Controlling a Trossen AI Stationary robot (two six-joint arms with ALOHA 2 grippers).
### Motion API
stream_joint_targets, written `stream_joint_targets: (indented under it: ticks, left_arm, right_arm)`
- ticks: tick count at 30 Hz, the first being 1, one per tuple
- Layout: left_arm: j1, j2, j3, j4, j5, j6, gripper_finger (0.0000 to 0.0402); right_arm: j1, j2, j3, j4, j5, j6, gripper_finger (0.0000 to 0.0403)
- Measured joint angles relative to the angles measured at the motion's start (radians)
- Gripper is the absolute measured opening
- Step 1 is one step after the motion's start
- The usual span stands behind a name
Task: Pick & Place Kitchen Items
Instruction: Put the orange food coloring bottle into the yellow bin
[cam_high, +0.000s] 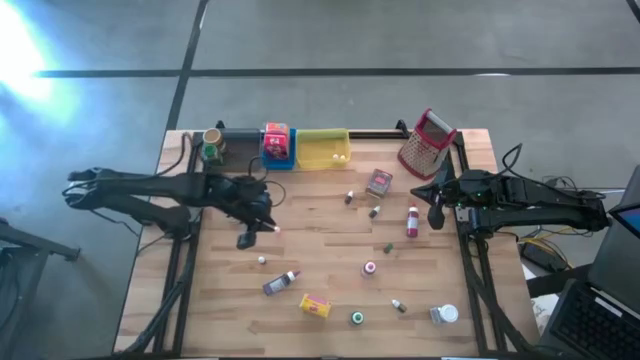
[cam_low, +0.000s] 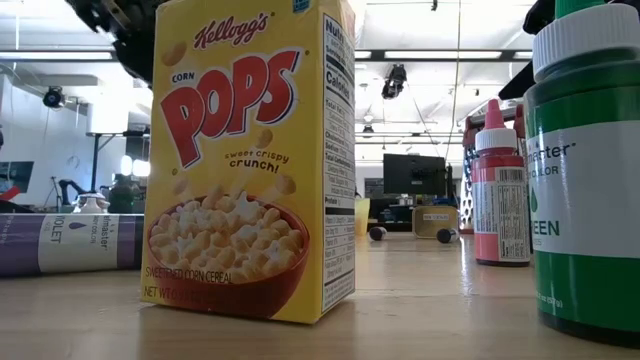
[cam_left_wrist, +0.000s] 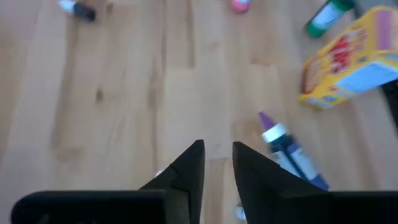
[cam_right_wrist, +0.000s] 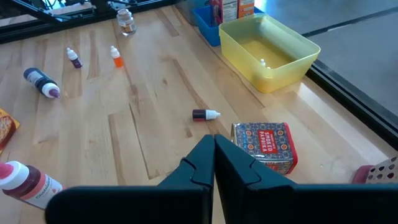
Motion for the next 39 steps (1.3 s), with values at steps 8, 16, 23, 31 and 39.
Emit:
stream_joint_targets:
  ticks: [8,16,23,31,39]
  left_arm:
    - [0.0,0.163,0.166,-0.199,-0.019,0.053,0.0097]
    - [0.0,0.317,0.261,-0.295,-0.034,0.052,0.0138]
    - [0.0,0.383,0.285,-0.34,-0.072,0.071,0.0184]
    - [0.0,0.416,0.261,-0.322,-0.121,0.046,0.0183]
    - [0.0,0.45,0.259,-0.307,-0.184,0.033,0.0181]
  right_arm:
    - [0.0,0.0,0.0,0.0,0.0,0.0,0.0008]
    - [0.0,0.001,0.0,0.0,0.0,0.0,0.0008]
    - [0.0,0.001,0.0,0.0,0.0,0.0,0.0008]
    - [0.001,0.001,0.0,0.0,0.0,0.0,0.0008]
    - [0.001,0.0,0.0,0.0,0.0,0.0,0.0008]
